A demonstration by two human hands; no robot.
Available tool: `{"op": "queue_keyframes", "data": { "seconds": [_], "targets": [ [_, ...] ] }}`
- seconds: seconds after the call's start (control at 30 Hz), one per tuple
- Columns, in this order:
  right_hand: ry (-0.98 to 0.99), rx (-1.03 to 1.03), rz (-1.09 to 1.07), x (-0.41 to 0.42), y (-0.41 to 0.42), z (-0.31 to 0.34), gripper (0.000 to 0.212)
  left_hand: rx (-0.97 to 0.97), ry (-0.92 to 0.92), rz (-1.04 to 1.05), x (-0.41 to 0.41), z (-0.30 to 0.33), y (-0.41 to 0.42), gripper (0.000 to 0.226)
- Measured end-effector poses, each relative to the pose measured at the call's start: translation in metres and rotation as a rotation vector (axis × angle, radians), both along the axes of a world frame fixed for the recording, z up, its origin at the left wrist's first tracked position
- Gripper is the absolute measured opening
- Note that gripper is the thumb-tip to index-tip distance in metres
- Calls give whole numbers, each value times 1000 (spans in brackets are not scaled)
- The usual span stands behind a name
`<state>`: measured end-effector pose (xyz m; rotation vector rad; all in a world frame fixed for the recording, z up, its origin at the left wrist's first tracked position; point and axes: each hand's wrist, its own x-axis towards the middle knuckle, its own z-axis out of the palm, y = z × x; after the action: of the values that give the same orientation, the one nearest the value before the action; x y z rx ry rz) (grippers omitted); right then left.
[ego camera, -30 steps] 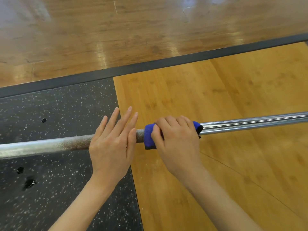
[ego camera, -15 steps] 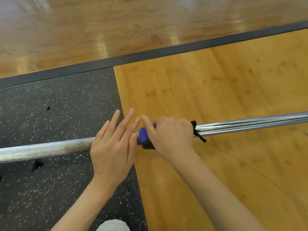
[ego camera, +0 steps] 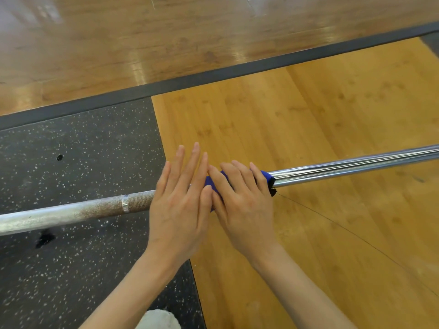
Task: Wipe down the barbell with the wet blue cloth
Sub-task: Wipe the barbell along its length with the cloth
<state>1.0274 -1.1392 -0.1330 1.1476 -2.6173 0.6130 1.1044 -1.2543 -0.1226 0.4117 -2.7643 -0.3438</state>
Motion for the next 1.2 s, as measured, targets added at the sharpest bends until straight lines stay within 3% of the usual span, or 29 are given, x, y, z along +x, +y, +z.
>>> {"op": "queue_keyframes", "data": {
  "seconds": [0.17, 0.23, 0.37, 0.53, 0.7, 0.87, 1.03, 1.2],
  "targets": [
    [-51, -166, -319, -31, 30, -4, 37, -98, -60, -2, -9, -9, 4, 56],
    [-66, -140, -319, -22, 14, -3, 40, -108, -55, 0, -9, -10, 5, 55],
    [-33, -98, -92, -28, 28, -6, 44, -146, -49, 1, -8, -11, 4, 52],
    [-68, -181, -410, -48, 50, -7, 41, -121, -33, 20, -10, -10, 7, 52],
    [-51, -102, -77, -28, 32, -6, 40, -133, -25, 22, -9, -11, 8, 50],
    [-78, -135, -356, -45, 48, -3, 39, -130, -17, 24, -8, -10, 10, 50],
    [-25, -35, -5, -30, 36, -1, 40, -129, -38, 17, -6, -9, 9, 51],
    [-89, -54, -248, -33, 42, 3, 48, -103, -41, 30, -7, -8, 11, 52]
  ]
}}
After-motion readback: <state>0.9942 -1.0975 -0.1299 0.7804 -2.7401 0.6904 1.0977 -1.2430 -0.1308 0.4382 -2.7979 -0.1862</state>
